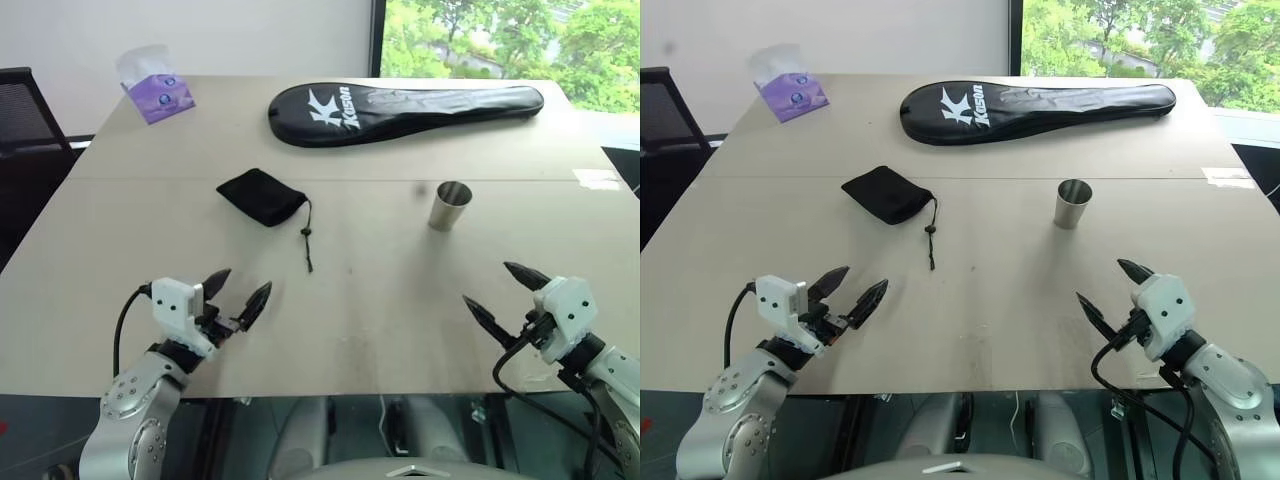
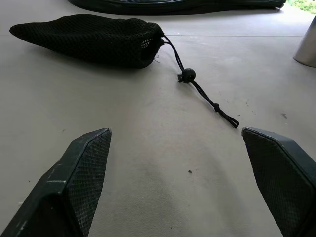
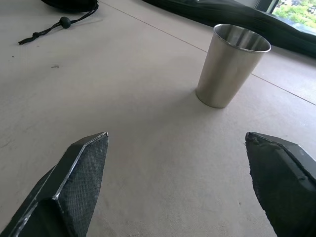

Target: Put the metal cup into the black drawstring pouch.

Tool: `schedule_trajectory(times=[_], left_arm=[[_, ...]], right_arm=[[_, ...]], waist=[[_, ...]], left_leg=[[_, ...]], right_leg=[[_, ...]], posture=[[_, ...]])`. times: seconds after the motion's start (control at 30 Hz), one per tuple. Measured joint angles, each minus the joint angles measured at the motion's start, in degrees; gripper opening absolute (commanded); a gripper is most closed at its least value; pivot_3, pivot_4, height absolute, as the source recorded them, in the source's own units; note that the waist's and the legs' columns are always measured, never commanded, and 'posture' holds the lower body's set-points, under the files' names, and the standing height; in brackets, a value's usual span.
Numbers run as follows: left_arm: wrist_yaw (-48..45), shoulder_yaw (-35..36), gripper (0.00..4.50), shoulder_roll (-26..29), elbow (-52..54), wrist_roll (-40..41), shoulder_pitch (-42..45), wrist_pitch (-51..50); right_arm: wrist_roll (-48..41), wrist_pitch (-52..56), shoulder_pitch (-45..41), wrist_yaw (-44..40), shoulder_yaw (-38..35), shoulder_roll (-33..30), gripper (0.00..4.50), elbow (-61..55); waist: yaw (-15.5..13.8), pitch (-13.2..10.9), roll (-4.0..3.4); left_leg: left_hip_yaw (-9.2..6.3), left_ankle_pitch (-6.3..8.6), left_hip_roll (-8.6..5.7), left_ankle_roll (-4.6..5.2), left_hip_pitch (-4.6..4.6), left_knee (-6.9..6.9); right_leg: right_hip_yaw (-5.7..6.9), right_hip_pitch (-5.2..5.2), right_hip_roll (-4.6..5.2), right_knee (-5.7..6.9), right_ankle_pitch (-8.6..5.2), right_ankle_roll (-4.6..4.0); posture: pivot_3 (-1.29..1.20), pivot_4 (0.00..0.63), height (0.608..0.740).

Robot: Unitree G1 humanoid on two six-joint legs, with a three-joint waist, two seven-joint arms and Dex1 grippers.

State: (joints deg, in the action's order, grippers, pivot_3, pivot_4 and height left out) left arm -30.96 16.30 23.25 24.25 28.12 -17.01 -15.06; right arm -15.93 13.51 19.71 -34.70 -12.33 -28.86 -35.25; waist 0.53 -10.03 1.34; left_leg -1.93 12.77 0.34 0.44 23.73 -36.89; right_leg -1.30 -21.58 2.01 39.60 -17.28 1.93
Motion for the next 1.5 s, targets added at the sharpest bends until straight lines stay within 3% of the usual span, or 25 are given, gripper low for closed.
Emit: schedule_trajectory(times=[0.1,0.37,0.53,0.67,0.87,1.13,1.17,1.27,1.37,1.4,1.5], left_arm=[[2.17,-0.85,4.39,0.27,0.0,-1.82,2.3,-1.18],[13.93,-10.57,4.39,3.59,6.95,-13.59,17.02,-15.62],[21.6,-23.38,4.39,9.51,7.81,-28.72,32.72,-32.92],[22.5,-32.22,4.39,12.5,6.02,-36.97,40.19,-39.55],[21.49,-41.84,4.39,12.07,-2.88,-43.93,50.49,-48.46],[20.31,-48.0,4.39,7.3,-12.66,-48.37,56.56,-48.69],[20.5,-48.09,3.87,6.8,-13.49,-48.8,56.89,-48.73],[20.75,-48.29,3.01,5.71,-16.3,-50.53,57.84,-49.14],[20.94,-48.32,1.8,5.19,-19.66,-52.26,58.91,-49.56],[20.91,-48.32,1.14,5.29,-20.53,-52.91,59.16,-49.55],[20.55,-48.33,0.05,5.63,-21.93,-54.32,59.29,-48.71]], right_arm=[[-1.5,-1.0,-0.38,-1.78,-0.06,-0.38,4.49,0.42],[-8.38,-4.91,0.77,-7.56,-0.64,-2.9,4.49,-5.47],[-11.55,-2.54,1.08,-6.87,-1.51,-4.96,4.49,-11.85],[-11.82,-1.41,1.07,-5.96,-1.83,-5.62,4.49,-12.2],[-11.39,-1.1,1.62,-4.58,-2.2,-5.75,4.49,-12.78],[-9.41,-1.22,4.26,-2.38,-2.07,-4.89,4.49,-14.8],[-9.26,-1.22,4.36,-2.28,-2.06,-4.85,4.5,-15.05],[-8.87,-1.23,4.71,-1.53,-2.06,-4.51,4.5,-16.0],[-8.0,-1.35,5.68,-1.09,-2.06,-4.11,4.5,-16.01],[-7.71,-1.4,5.8,-1.01,-2.05,-3.89,4.5,-16.01],[-7.02,-1.58,5.9,-0.81,-1.83,-3.56,4.5,-16.01]], waist=[[-0.15,-0.01,0.0],[-0.36,0.01,0.01],[-0.19,0.01,0.03],[0.15,0.0,0.04],[-0.09,-0.01,0.04],[-0.09,-0.01,0.05],[-0.08,-0.01,0.05],[0.09,-0.01,0.05],[-0.08,-0.01,0.05],[-0.07,-0.01,0.05],[-0.02,-0.01,0.05]], left_leg=[[-0.03,0.0,0.0,0.0,0.0,-0.04],[-0.07,0.03,-0.03,0.05,0.02,-0.15],[-0.07,0.03,-0.05,0.05,0.01,-0.2],[-0.03,0.03,-0.07,0.05,0.03,-0.19],[-0.06,0.03,-0.09,0.05,0.09,-0.19],[-0.06,0.03,-0.1,0.05,0.11,-0.21],[-0.06,0.03,-0.1,0.05,0.11,-0.21],[-0.05,0.03,-0.09,0.05,0.11,-0.21],[-0.06,0.03,-0.1,0.05,0.11,-0.21],[-0.06,0.03,-0.1,0.05,0.11,-0.21],[-0.05,0.03,-0.1,0.05,0.12,-0.21]], right_leg=[[0.03,0.02,-0.02,0.0,0.0,0.01],[0.08,0.1,-0.11,0.04,0.02,0.04],[0.16,0.1,-0.33,0.13,0.02,0.06],[0.19,0.06,-0.28,0.12,0.02,0.07],[0.19,0.02,-0.28,0.13,0.01,0.07],[0.12,0.0,-0.24,0.15,0.01,0.07],[0.11,0.0,-0.24,0.15,0.01,0.07],[0.07,-0.01,-0.23,0.16,0.01,0.07],[0.08,0.0,-0.23,0.16,0.01,0.07],[0.08,0.0,-0.23,0.16,0.01,0.07],[0.07,-0.01,-0.21,0.16,0.01,0.07]], posture=[[0.0,0.15,0.74],[0.0,0.15,0.74],[0.0,0.15,0.74],[0.0,0.15,0.74],[0.0,0.15,0.74],[0.0,0.15,0.74],[0.0,0.15,0.74],[0.0,0.15,0.74],[0.0,0.15,0.74],[0.0,0.15,0.74],[0.0,0.15,0.74]])
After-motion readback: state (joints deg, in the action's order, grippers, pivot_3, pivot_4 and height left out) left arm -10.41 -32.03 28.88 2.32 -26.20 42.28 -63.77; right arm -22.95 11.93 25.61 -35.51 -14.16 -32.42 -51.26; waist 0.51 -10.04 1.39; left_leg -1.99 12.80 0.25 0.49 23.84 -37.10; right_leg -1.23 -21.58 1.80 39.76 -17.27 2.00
